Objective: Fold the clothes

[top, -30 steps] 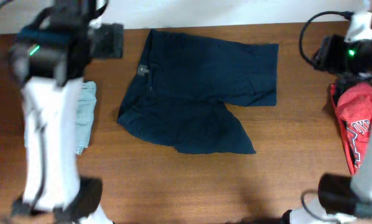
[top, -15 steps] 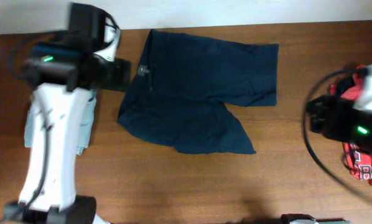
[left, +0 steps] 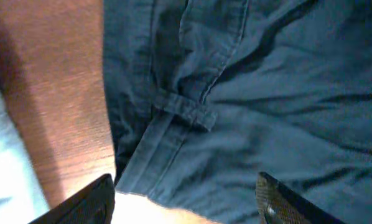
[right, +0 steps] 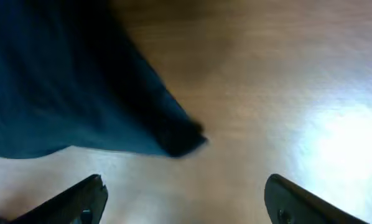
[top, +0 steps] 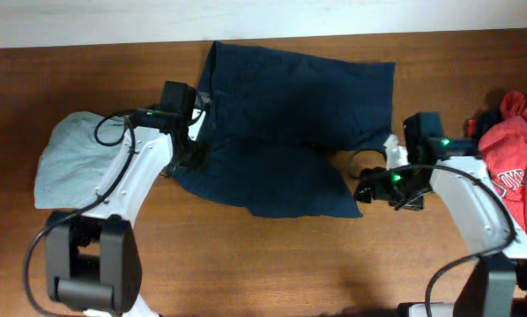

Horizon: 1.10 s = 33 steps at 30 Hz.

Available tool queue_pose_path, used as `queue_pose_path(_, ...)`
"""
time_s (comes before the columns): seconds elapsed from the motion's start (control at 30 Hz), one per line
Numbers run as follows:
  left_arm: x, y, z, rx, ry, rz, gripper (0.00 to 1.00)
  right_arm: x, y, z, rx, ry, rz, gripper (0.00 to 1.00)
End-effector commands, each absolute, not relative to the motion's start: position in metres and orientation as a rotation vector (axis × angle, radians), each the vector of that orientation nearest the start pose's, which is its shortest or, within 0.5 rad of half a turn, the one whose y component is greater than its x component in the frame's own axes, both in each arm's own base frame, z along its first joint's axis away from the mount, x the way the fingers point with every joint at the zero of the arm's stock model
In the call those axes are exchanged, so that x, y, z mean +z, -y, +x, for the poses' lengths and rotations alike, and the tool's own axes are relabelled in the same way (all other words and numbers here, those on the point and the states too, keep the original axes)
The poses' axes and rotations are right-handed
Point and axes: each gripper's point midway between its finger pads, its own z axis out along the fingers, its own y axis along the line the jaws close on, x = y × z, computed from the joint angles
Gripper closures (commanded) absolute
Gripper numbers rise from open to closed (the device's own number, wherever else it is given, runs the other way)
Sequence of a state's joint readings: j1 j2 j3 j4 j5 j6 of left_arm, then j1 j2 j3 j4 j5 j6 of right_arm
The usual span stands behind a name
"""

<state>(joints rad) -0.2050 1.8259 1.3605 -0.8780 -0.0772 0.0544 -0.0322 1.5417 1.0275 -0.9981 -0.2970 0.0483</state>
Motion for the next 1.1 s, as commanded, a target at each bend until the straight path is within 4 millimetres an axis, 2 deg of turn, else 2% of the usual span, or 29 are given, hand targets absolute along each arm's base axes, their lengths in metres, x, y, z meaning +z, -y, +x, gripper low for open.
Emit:
queue_pose_path(0.0,0.053,0.067,0.382,0.073,-2.923,0.402,0.28,0.065,-0.065,0.275,0.542,-3.001,-0.082,0.13)
queue_pose_path(0.13,0.035,0.071,0.378,0.041,-2.972,0.416,0.29,0.052,-0.085,0.277,0.549,-2.999,-0.184,0.14)
queue_pose_path(0.23,0.031,0.071,0.377,0.042,-2.983,0.417,0.28,0.038,-0.093,0.277,0.548,-3.038,-0.165,0.21)
queue_pose_path(0.27,0.031,0.071,0.377,0.043,-2.983,0.417,0.28,0.03,-0.094,0.276,0.551,-3.067,-0.141,0.34)
queue_pose_path(0.3,0.031,0.071,0.377,0.043,-2.983,0.417,0.28,0.026,-0.094,0.275,0.552,-3.079,-0.14,0.43)
queue_pose_path(0.37,0.031,0.071,0.377,0.043,-2.982,0.417,0.28,0.019,-0.094,0.271,0.554,-3.114,-0.13,0.72)
queue_pose_path(0.4,0.031,0.071,0.377,0.043,-2.983,0.417,0.28,0.02,-0.093,0.267,0.554,-3.131,-0.123,0.81)
queue_pose_path(0.43,0.031,0.071,0.377,0.044,-2.983,0.423,0.28,0.027,-0.091,0.264,0.554,-3.149,-0.113,0.87)
queue_pose_path(0.47,0.031,0.071,0.376,0.045,-2.985,0.428,0.28,0.05,-0.082,0.261,0.51,-3.184,-0.085,0.96)
queue_pose_path(0.53,0.031,0.071,0.376,0.045,-2.985,0.428,0.28,0.082,-0.07,0.261,0.444,-3.204,-0.069,0.96)
queue_pose_path(0.57,0.031,0.071,0.377,0.045,-2.984,0.428,0.28,0.113,-0.061,0.263,0.395,-3.212,-0.049,0.96)
queue_pose_path(0.63,0.031,0.071,0.377,0.045,-2.982,0.428,0.28,0.148,-0.052,0.266,0.337,-3.206,-0.031,0.96)
queue_pose_path(0.7,0.031,0.07,0.378,0.049,-2.977,0.427,0.28,0.193,-0.038,0.282,0.241,-3.123,-0.02,0.96)
queue_pose_path(0.8,0.031,0.07,0.379,0.049,-2.975,0.425,0.28,0.222,-0.033,0.301,0.218,-3.013,-0.01,0.96)
queue_pose_path(0.87,0.031,0.07,0.379,0.049,-2.975,0.425,0.28,0.225,-0.032,0.306,0.218,-2.988,-0.006,0.95)
queue_pose_path(0.93,0.031,0.07,0.379,0.049,-2.975,0.425,0.28,0.221,-0.032,0.309,0.217,-2.994,-0.004,0.95)
queue_pose_path(0.97,0.031,0.07,0.379,0.049,-2.975,0.425,0.28,0.216,-0.032,0.311,0.217,-3.002,-0.001,0.88)
queue_pose_path(1.03,0.031,0.07,0.379,0.049,-2.974,0.424,0.28,0.205,-0.024,0.319,0.153,-3.017,0.009,0.67)
queue_pose_path(1.07,0.031,0.07,0.379,0.049,-2.975,0.424,0.28,0.197,-0.015,0.326,0.084,-3.023,0.043,0.33)
